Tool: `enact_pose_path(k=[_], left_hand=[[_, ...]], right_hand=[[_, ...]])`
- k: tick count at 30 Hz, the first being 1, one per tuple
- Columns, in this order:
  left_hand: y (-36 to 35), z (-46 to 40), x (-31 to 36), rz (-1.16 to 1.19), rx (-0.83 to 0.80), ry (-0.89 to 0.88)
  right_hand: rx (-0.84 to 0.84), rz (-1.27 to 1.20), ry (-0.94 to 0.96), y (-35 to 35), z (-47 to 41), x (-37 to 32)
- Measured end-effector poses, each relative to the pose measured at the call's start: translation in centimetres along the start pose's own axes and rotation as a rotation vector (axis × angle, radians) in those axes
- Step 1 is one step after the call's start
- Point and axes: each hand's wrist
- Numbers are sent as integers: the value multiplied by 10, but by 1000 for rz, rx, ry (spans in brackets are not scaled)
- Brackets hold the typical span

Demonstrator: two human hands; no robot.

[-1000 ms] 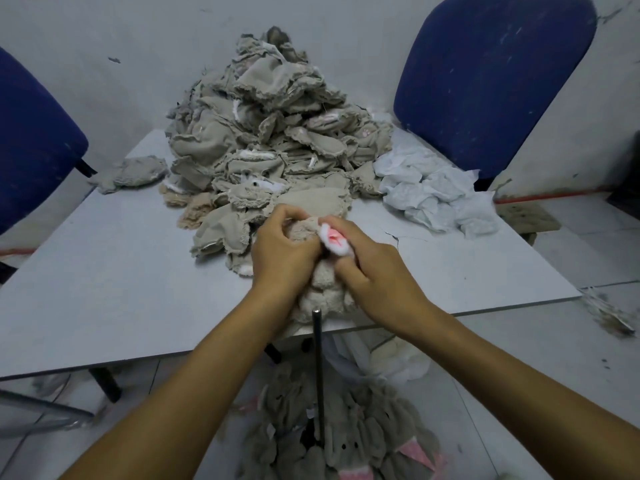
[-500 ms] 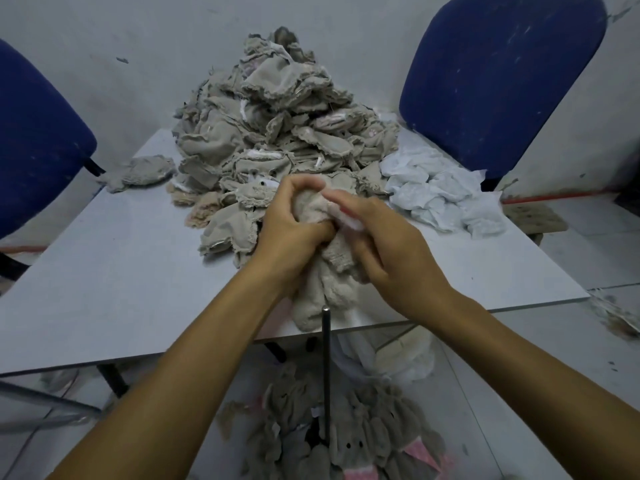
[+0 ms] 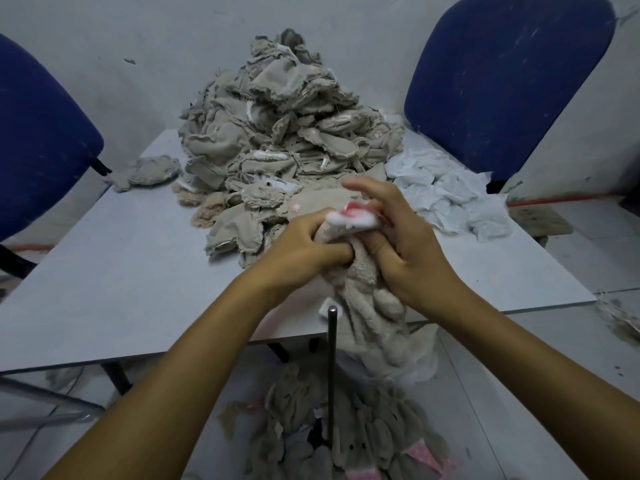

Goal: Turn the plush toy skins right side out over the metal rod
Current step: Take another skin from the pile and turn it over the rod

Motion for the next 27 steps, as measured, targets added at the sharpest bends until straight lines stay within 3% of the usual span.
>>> enact_pose_path(k=[3,5,7,9,10,12,16,17,19,21,23,25,27], left_hand=[[-4,-3,0,-275,311,-66],[-9,-3,3,-386,364,-126],[-10,-5,9,-157,332,-154],[-3,-7,15,224,184,-94],[3,-6,18,308,96,-49],[15,-3,18,191,21,25],[12,0,20,-202,353,-130],[12,-1,23,-211,385,-165],[19,-2,30,-124,271,-184],[19,0,30,-123,195,-181],[11,4,27,-299,358,-237],[8,4,28,-374,495,-333],[15,0,31,-347,427,-355]], right_hand=[[37,38,-24,2,-2,0],[68,53,-77,3,-3,2],[89,39,-179,5,-6,3],[184,8,-251,10,-7,5],[244,10,-257,12,-7,6],[316,24,-277,15,-5,8],[284,61,-303,9,-1,8],[312,110,-264,10,-1,7],[355,211,-202,15,-3,7],[262,185,-259,16,0,10],[198,101,-314,13,5,9],[333,204,-174,16,4,6],[364,322,-44,21,2,6]])
Point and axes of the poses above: each hand's wrist, its own z-axis away from the middle knuckle, its own y-axis out of the back of the hand, x = y × z, and after that the axes turned 11 degrees about -x, right-handed
